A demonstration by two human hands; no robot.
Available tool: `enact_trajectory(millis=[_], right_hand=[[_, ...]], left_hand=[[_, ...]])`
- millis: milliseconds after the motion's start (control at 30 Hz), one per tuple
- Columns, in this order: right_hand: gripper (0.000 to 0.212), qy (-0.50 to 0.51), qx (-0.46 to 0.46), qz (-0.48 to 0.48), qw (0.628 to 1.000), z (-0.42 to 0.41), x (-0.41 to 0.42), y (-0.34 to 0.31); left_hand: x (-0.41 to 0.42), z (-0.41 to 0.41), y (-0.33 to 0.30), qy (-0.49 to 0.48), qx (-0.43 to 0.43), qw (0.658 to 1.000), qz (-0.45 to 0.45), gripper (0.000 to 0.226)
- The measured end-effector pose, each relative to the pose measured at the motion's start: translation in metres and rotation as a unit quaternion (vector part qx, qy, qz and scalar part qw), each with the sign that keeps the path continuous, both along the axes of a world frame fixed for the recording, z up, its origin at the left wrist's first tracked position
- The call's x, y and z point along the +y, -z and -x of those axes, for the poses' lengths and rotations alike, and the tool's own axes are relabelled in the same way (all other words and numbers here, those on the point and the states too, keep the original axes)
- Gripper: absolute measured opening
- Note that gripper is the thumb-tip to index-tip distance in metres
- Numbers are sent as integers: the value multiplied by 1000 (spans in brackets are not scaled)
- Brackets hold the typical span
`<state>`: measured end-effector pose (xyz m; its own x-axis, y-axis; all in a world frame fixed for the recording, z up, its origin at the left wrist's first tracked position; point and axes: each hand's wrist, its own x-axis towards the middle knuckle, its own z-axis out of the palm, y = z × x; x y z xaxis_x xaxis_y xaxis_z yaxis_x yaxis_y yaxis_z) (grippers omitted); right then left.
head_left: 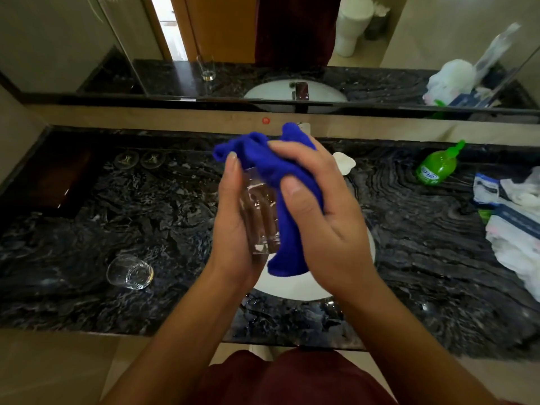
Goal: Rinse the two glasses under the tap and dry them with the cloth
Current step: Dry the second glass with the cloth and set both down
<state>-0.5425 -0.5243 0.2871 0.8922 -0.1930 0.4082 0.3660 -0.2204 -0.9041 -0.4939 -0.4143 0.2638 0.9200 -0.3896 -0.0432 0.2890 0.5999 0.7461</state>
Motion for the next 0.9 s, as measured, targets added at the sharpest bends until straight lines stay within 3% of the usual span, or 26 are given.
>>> enact_trajectory(millis=[200,300,367,467,533,633,767,900], right_hand=[[28,1,48,-124,991,-6,-5,2],[22,55,78,-194,976,-9,-13,7],[21,119,90,-263,953,-8,-17,13],[22,166,89,-358,914,-3,-21,21],[23,158,124,-415,887,2,-18,27],[41,73,206,-483,848,13,-1,37],[55,22,216,-519,826,18,12,38],[49,81,164,-465,866,17,-2,36]], left_hand=[[-1,7,-8,4,3,1000,8,71],[-2,12,-9,7,18,1000,-7,79],[-4,16,-9,-8,29,999,-30,82],[-4,17,-12,-103,29,991,-77,77],[-3,16,-14,-161,-1,982,-97,73],[-8,18,-11,-194,-88,966,-145,72],[-16,21,5,-206,-257,912,-244,65],[-5,8,5,-253,-405,787,-391,30]])
